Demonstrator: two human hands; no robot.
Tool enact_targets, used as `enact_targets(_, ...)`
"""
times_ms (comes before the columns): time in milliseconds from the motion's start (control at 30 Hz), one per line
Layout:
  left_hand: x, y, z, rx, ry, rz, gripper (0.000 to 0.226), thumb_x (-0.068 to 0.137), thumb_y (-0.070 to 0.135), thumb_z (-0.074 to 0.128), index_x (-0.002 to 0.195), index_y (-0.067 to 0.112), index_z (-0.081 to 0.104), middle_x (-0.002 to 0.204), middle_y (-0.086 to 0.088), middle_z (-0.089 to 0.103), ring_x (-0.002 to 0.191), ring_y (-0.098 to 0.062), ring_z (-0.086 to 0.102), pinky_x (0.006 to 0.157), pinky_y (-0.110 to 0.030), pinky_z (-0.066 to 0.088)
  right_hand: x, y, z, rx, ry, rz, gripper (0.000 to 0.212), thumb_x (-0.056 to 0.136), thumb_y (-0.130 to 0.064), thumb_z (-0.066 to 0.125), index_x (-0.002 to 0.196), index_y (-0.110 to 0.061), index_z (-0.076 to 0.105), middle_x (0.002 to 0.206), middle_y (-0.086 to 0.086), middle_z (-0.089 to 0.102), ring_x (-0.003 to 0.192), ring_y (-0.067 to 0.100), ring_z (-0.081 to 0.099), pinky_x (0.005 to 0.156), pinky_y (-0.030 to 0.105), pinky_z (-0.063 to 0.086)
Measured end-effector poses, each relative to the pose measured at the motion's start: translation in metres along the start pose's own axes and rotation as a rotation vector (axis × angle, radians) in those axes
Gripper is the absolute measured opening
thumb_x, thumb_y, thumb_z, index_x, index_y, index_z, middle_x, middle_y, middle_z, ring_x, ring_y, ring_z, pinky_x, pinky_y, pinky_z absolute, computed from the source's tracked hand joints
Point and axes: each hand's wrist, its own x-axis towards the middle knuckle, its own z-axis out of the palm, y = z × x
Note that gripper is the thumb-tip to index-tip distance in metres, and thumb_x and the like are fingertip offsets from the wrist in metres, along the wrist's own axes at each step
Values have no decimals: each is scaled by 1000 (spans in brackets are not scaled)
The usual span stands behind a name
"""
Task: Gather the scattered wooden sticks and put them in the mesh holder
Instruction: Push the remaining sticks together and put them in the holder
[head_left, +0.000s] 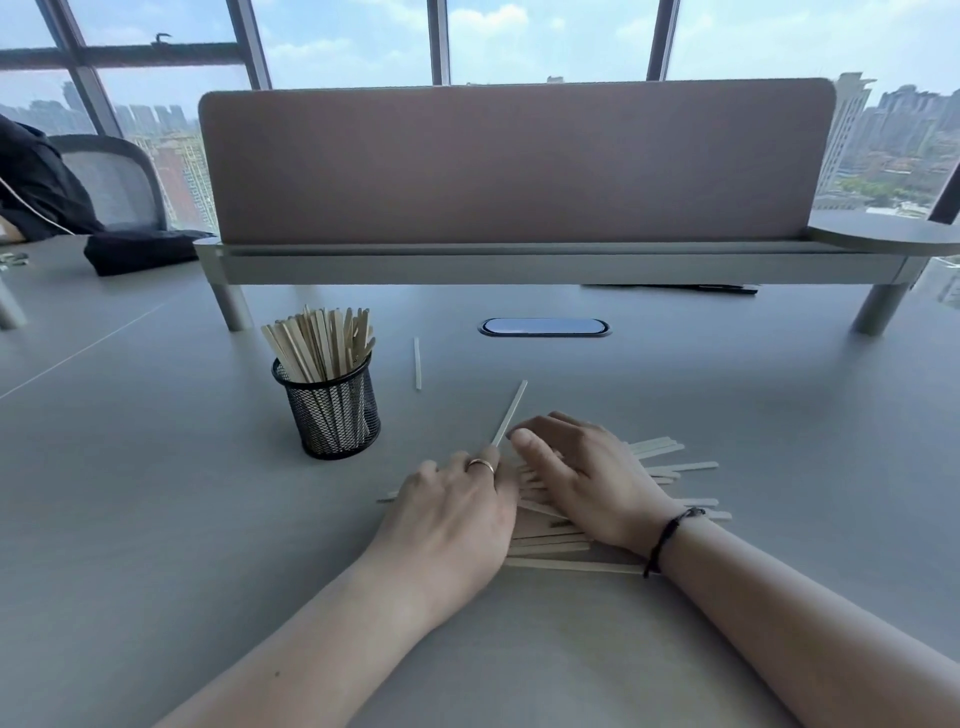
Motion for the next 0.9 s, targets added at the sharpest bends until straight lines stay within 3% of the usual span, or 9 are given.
enact_targets(67,-1,-4,-5,5,-27,-20,25,82,9,42,85,10,67,75,-8,60,49,-27,58,42,-32,30,1,-1,-4,183,55,82,78,85,-81,19,99,-22,68,89,-5,68,87,12,62,84,42,50)
enact_targets(167,-4,-14,-6,-38,-23,-50,11,80,7,55,85,13,63,72,-4,58,43,-25,57,38,-28,26,2,1,-11,407,206,184,66,87,-73,24,98,-27,70,89,-7,71,89,6,65,88,39,51)
enact_targets(267,-9,-27,-6,-125,3,-135,15,83,9,68,89,15,57,66,-1,60,43,-28,59,38,-29,26,0,3,-15,399,342,154,63,90,-68,24,109,-26,68,100,-10,70,100,6,63,93,38,49)
enact_targets(333,-12,-33,-8,-293,51,-220,5,98,19,54,96,15,51,65,2,55,49,-32,58,44,-32,28,-1,2,-16,368,370,124,61,91,-68,28,114,-25,65,108,-13,67,106,5,61,94,37,48)
enact_targets(400,-13,-37,-8,-527,101,-298,17,105,29,38,93,18,44,64,6,46,54,-27,54,48,-37,35,-1,-1,-16,281,307,75,58,88,-71,34,112,-29,66,112,-18,64,106,-1,59,92,31,48)
enact_targets(467,-11,-36,-10,-712,214,-366,22,106,31,36,87,22,40,64,4,48,55,-20,48,52,-41,39,-4,-5,-14,90,148,-13,67,83,-80,37,114,-30,67,116,-18,61,109,0,57,92,28,46)
enact_targets(600,-9,-41,-7,-1077,325,-542,27,102,45,38,87,26,50,67,11,51,57,-11,43,59,-36,35,-15,-21,-1,-367,-253,-169,98,64,-98,32,139,-36,48,140,-15,46,132,8,40,112,34,30)
enact_targets(700,-8,-40,-3,-1267,373,-605,36,92,61,38,85,29,54,65,15,50,60,-13,41,62,-37,34,-18,-27,6,-409,-283,-167,96,65,-98,36,139,-37,44,139,-14,44,131,11,39,112,35,29)
enact_targets(900,-7,-35,-5,-1217,409,-535,46,93,73,36,72,33,46,56,12,40,50,-15,35,54,-31,27,-11,-24,7,-425,-263,-193,81,72,-93,34,127,-36,54,116,-10,50,111,15,46,98,31,37)
